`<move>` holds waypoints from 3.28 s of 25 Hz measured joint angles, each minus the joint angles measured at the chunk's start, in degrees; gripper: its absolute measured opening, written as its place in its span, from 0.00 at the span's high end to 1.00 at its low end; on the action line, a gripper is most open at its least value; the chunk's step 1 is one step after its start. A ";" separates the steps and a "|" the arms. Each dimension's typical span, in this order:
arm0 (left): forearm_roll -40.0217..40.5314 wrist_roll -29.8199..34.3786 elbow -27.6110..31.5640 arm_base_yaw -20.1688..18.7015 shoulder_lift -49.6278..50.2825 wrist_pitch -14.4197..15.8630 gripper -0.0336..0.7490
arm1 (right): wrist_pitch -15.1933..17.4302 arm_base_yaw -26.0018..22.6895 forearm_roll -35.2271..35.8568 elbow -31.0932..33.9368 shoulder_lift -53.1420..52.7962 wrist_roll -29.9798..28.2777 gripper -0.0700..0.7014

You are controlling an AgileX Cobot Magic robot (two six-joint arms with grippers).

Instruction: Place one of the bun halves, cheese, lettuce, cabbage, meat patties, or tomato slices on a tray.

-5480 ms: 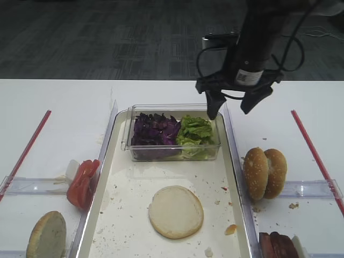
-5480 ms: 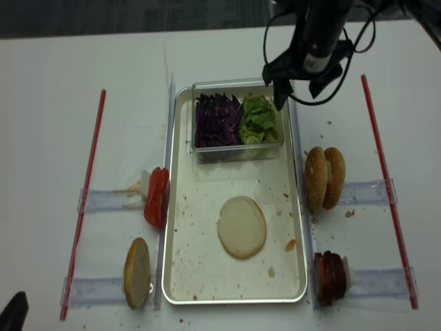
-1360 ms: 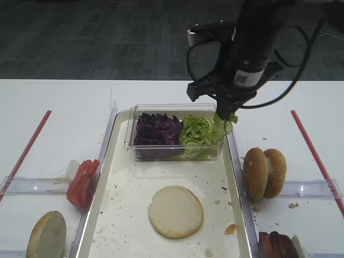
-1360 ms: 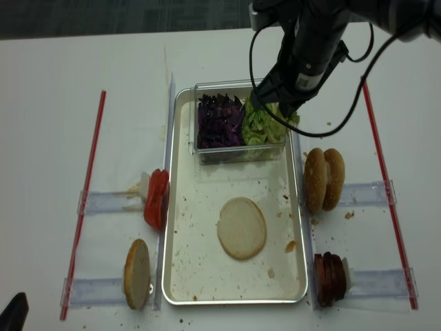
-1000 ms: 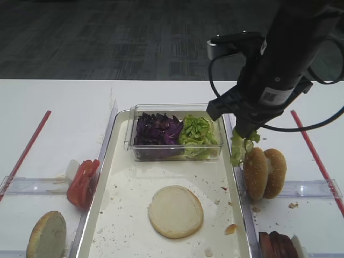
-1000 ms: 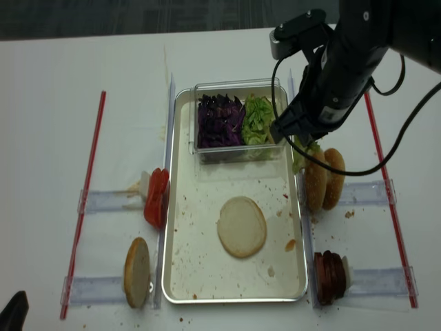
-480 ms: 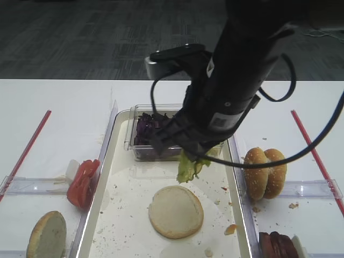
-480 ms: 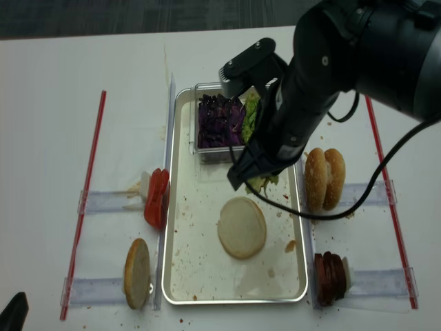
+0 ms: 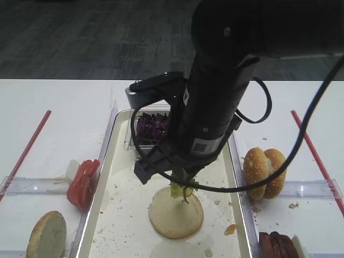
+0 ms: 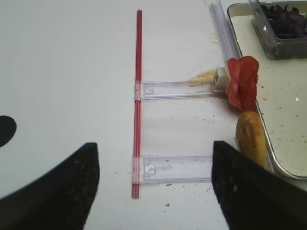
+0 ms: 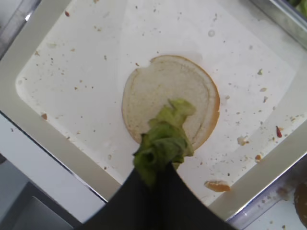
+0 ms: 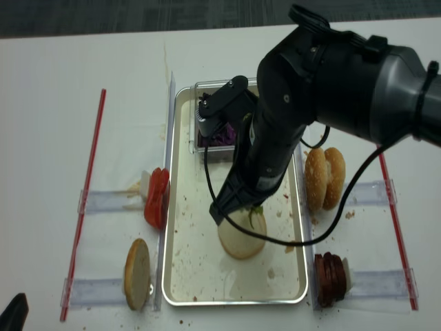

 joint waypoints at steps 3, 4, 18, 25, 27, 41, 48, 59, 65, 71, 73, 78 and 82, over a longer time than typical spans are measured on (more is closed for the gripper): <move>0.00 0.00 0.00 0.00 0.00 0.00 0.33 | -0.39 0.00 0.10 0.00 1.82 0.00 0.86; 0.00 0.00 0.00 0.00 0.00 0.00 0.33 | -0.56 0.00 0.10 0.00 2.25 -0.10 0.86; 0.00 0.00 0.00 0.00 0.00 0.00 0.33 | -3.93 0.00 2.00 0.00 6.32 -2.68 0.86; 0.00 0.00 0.00 0.00 0.00 0.00 0.33 | -4.20 0.00 2.12 0.00 6.41 -2.72 0.74; 0.00 0.00 0.00 0.00 0.00 0.00 0.33 | -4.20 0.00 2.12 0.00 6.41 -2.72 0.63; 0.00 0.00 0.00 0.00 0.00 0.00 0.33 | -4.20 0.00 2.12 0.00 6.41 -3.06 0.15; 0.00 0.00 0.00 0.00 0.00 0.00 0.33 | -3.36 0.00 2.12 0.00 2.47 -2.15 0.15; 0.00 0.00 0.00 0.00 0.00 0.00 0.33 | -0.71 -0.19 -0.52 0.04 -4.11 -0.23 0.15; 0.00 0.00 0.00 0.00 0.00 0.00 0.33 | 0.67 -8.72 -0.29 0.04 -4.11 -0.60 0.14; 0.00 0.00 0.00 0.00 0.00 0.00 0.33 | 2.77 -25.03 -2.93 0.04 -4.11 -1.47 0.14; 0.00 0.00 0.00 0.00 0.00 0.00 0.33 | 3.47 -30.85 -3.18 0.04 -4.11 -2.24 0.14; 0.00 0.00 0.00 0.00 0.00 0.00 0.33 | 5.38 -40.97 -3.52 0.04 -4.11 -2.85 0.14; 0.00 0.00 0.00 0.00 0.00 0.00 0.33 | 6.25 -44.55 -3.62 0.04 -4.11 -3.32 0.14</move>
